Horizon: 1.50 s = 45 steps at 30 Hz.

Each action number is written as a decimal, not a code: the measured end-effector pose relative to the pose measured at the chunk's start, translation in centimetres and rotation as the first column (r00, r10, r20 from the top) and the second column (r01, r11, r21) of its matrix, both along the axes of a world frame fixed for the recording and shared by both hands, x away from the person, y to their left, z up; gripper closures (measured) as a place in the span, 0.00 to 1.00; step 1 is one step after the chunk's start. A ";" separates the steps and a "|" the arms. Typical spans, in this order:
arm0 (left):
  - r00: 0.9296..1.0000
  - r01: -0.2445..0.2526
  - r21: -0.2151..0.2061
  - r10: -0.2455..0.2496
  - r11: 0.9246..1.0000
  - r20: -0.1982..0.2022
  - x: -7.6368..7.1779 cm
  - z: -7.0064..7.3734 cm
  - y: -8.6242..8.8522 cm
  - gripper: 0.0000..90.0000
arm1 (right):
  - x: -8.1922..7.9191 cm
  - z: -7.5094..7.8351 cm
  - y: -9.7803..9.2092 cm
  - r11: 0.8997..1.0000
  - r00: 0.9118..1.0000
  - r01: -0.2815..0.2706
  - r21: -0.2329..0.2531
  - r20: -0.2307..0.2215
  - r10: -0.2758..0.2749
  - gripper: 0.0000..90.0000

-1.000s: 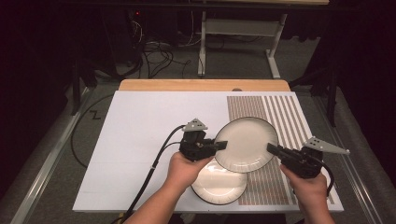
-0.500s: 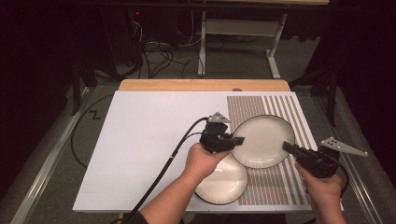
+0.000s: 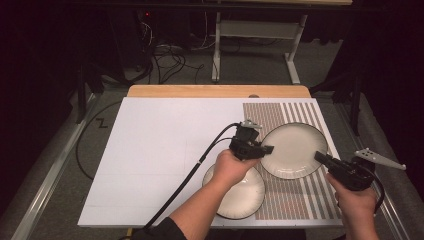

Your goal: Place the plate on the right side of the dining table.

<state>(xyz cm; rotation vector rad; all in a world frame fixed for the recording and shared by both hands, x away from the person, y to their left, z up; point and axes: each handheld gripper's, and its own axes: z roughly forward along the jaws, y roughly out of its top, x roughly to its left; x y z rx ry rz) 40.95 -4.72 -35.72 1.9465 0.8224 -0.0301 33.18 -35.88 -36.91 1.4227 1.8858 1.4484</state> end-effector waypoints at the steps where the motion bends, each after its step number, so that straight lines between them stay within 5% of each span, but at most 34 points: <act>1: 1.000 0.002 0.001 -0.002 1.000 -0.001 0.1 -0.1 -0.2 0.84 | 0.0 0.0 -0.1 1.000 1.000 0.006 -0.005 0.002 -0.006 0.95; 26: 0.998 -0.005 0.039 0.008 0.999 -0.069 2.6 -3.2 -2.5 0.80 | 0.9 -2.3 -1.2 0.995 0.996 0.067 -0.072 -0.050 -0.071 0.95; 42: 0.998 -0.044 0.087 0.048 0.995 -0.051 3.0 -3.5 -2.8 0.79 | 1.1 -2.9 -1.3 0.993 0.996 0.074 -0.089 -0.051 -0.079 0.96; 45: 0.997 -0.065 0.064 0.067 0.996 -0.026 3.0 -3.2 -2.5 0.68 | 1.2 -2.9 -1.3 0.994 0.996 0.071 -0.083 -0.046 -0.075 0.96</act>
